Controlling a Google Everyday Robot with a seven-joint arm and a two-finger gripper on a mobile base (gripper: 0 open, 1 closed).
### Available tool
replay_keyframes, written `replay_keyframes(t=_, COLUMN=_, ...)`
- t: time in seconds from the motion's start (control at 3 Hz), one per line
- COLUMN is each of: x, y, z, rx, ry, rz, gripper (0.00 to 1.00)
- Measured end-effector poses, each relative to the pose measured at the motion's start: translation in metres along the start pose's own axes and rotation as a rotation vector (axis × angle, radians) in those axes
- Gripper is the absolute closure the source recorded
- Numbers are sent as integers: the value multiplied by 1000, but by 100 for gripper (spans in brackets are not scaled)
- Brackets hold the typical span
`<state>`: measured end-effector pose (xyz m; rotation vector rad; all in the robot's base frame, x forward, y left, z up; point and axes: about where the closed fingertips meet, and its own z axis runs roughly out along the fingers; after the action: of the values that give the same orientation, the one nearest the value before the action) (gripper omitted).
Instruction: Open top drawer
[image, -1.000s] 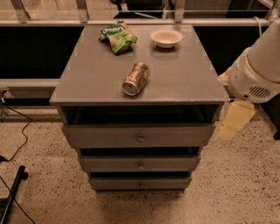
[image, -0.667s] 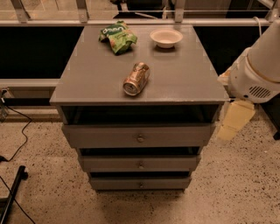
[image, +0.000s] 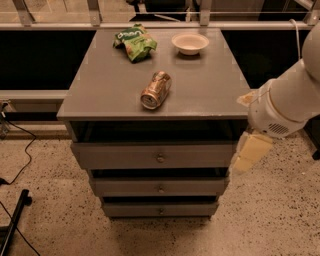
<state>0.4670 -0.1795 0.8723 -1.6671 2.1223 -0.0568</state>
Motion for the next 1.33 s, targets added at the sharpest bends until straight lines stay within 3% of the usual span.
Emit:
replay_keyframes(t=0.33, x=2, y=1, z=19, rx=54, ry=-71, rz=-59, gripper=0)
replay_keyframes(t=0.67, x=2, y=1, z=19, rx=56, ry=-70, rz=-61, gripper=0)
replay_keyframes(t=1.0, x=6, y=12, z=37, rx=109, ry=-57, rz=-118, gripper=0)
replay_keyframes(t=1.33, x=22, y=39, z=67, rx=154, ry=-96, rz=-154, gripper=0)
